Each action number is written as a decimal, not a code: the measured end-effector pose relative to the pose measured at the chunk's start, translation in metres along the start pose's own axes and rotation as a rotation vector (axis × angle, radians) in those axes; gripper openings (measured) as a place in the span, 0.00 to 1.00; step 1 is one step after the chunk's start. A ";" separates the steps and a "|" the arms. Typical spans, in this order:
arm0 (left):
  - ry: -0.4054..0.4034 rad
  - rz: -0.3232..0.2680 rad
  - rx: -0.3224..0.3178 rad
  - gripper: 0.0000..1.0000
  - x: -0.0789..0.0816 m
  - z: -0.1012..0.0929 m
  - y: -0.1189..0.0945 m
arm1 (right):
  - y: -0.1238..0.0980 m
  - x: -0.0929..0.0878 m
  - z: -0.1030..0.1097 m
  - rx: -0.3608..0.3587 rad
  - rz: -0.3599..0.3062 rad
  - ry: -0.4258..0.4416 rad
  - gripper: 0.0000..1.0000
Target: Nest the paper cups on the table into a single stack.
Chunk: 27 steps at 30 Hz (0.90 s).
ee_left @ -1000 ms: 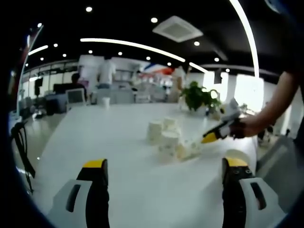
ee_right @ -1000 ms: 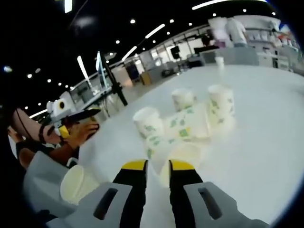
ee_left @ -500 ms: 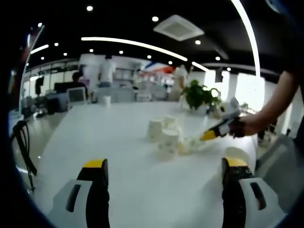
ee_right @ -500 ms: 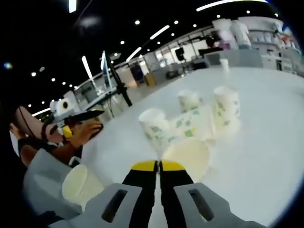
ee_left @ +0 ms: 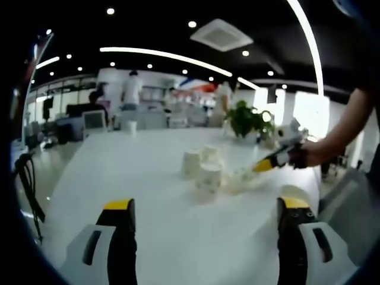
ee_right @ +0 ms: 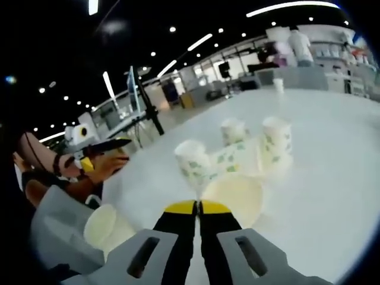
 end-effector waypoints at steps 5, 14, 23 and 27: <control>0.002 0.001 -0.014 0.98 -0.001 -0.004 0.001 | -0.014 0.008 0.002 -0.006 -0.012 -0.004 0.00; 0.003 -0.004 -0.040 0.98 0.001 -0.016 0.002 | -0.040 0.023 0.012 -0.032 -0.022 0.000 0.00; 0.011 -0.008 -0.069 0.98 0.004 -0.024 0.000 | -0.066 0.046 0.030 -0.041 -0.062 -0.020 0.00; 0.014 -0.011 -0.077 0.98 0.006 -0.026 0.000 | -0.077 0.053 0.036 -0.039 -0.063 -0.033 0.00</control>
Point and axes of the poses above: the point that each gripper's makers call its tool centre point, and the gripper's own axes: y roughly forward along the fingers, z roughly to its left, x roughly out of its top, the point moved 1 cm from there along -y, roughly backward along the fingers, and after that the axes turned 6 degrees about -y, right-handed, at the moved point
